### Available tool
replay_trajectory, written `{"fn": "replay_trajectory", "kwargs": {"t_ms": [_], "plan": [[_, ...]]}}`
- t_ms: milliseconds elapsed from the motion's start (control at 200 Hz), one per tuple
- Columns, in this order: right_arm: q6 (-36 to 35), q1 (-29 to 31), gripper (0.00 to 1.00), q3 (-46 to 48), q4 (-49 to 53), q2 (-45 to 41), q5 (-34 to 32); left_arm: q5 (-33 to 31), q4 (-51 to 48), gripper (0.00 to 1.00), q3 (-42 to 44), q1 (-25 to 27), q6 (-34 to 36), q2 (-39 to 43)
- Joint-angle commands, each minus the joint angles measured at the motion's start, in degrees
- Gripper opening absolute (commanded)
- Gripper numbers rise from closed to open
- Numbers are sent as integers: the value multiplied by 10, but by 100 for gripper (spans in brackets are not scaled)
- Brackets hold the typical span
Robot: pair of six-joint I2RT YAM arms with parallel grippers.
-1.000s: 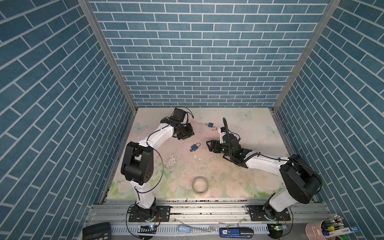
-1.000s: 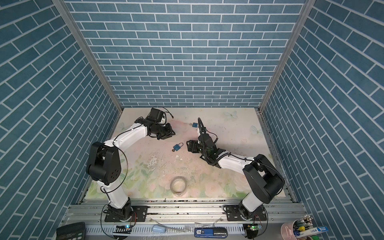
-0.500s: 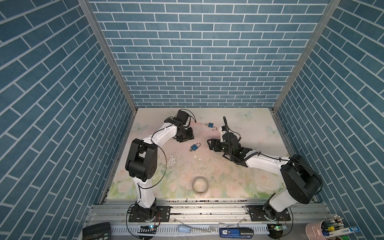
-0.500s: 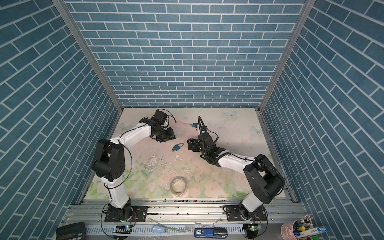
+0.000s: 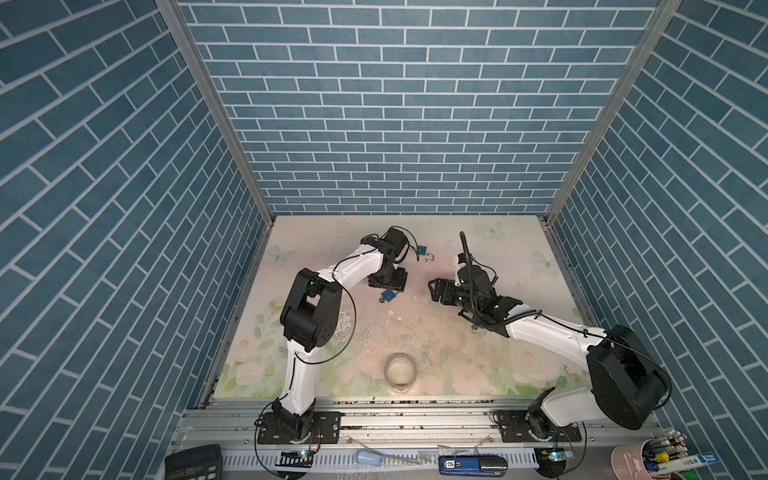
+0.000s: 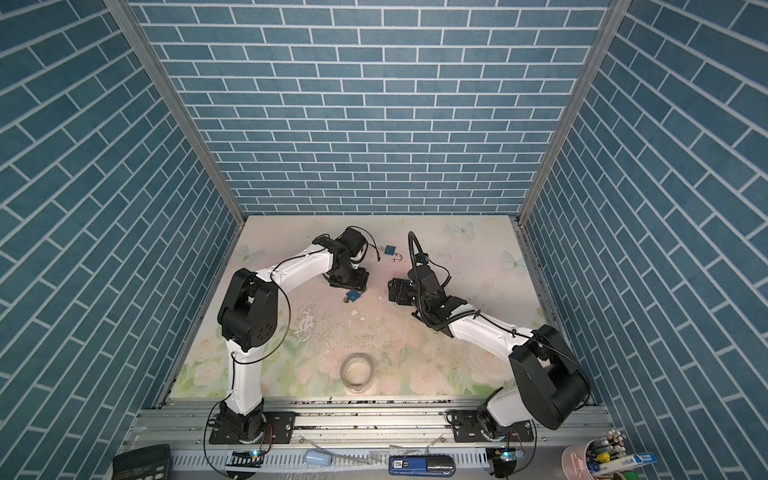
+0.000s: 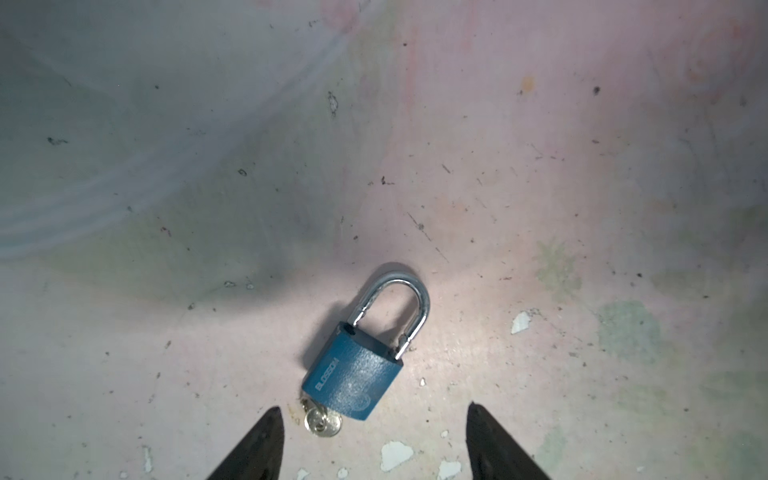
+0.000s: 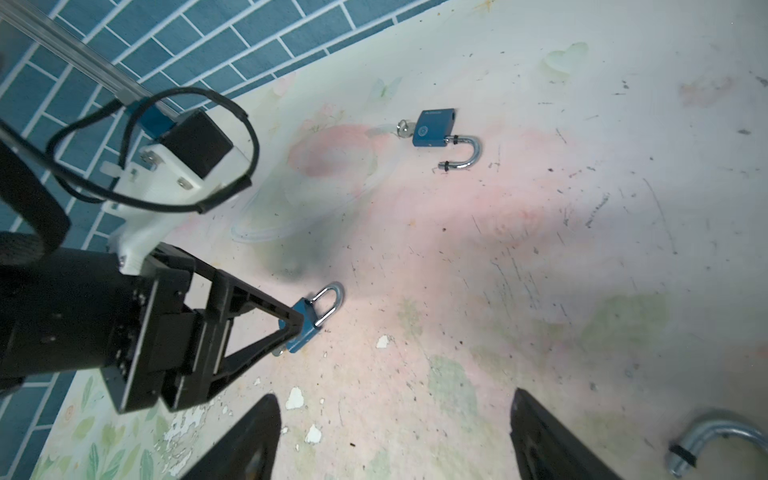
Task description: Lock with the key
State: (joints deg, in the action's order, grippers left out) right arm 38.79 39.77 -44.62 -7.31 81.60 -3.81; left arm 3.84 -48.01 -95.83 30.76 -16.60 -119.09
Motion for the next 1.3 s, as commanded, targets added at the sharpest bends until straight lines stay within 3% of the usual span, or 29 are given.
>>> {"fn": "replay_trajectory", "kwargs": {"t_ms": [0,845,1295], "plan": [[15,-5,86,13,31,-21,-7,-39,-45,71,-29,8,41,-23],[16,-24,87,53,62,-87,-15,-85,-65,71,-69,24,128,-109],[13,-36,87,62,72,-107,-14,-74,-72,55,-46,24,123,-111]]}}
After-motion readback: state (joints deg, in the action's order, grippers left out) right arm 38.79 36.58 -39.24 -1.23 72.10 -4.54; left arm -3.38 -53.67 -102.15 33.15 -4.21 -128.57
